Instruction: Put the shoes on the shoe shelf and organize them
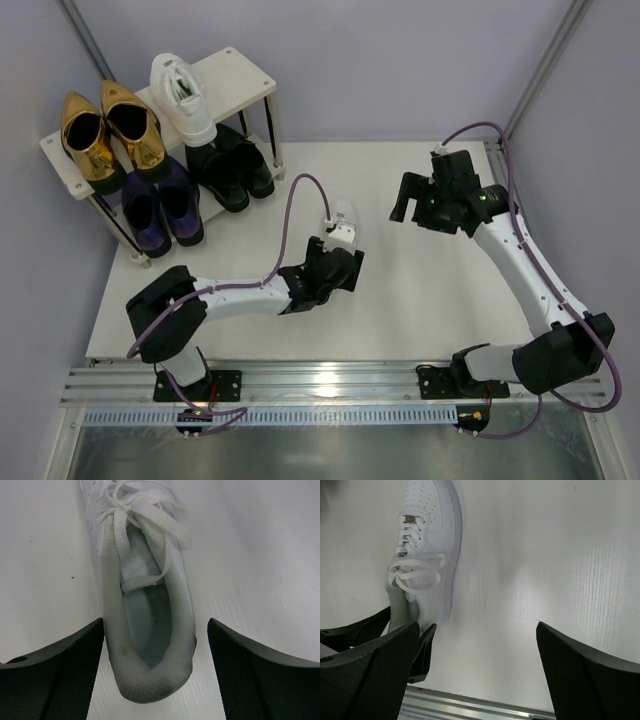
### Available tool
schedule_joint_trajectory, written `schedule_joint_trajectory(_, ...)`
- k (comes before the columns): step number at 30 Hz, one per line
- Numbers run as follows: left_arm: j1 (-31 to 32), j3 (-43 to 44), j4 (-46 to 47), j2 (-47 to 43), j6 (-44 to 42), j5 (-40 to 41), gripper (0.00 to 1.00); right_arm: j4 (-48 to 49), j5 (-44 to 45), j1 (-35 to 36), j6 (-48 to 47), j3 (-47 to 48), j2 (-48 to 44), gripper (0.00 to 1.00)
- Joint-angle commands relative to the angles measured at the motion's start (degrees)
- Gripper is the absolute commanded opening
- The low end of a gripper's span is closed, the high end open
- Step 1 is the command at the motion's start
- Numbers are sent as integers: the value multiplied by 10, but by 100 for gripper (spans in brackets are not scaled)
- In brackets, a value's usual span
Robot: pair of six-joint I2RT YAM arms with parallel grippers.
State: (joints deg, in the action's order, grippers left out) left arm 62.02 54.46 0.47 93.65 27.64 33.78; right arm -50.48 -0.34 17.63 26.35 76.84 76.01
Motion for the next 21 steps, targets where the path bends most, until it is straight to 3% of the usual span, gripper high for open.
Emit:
schedule_joint_trajectory(1, -2, 22, 41, 14, -7, -46, 80, -8, 1, -11, -19, 4, -31, 98)
schedule_joint_trajectory(13, -2, 25, 13, 54, 27, -13, 82, -9, -8, -40, -33, -12, -50, 98)
schedule_joint_trajectory(16, -2, 25, 9, 49, 36, 8, 73, -9, -10, -42, -33, -12, -50, 98)
schedule_joint_trajectory(21, -2, 31, -3, 38, 68, 43, 30, -7, -10, -42, -35, -11, -51, 98)
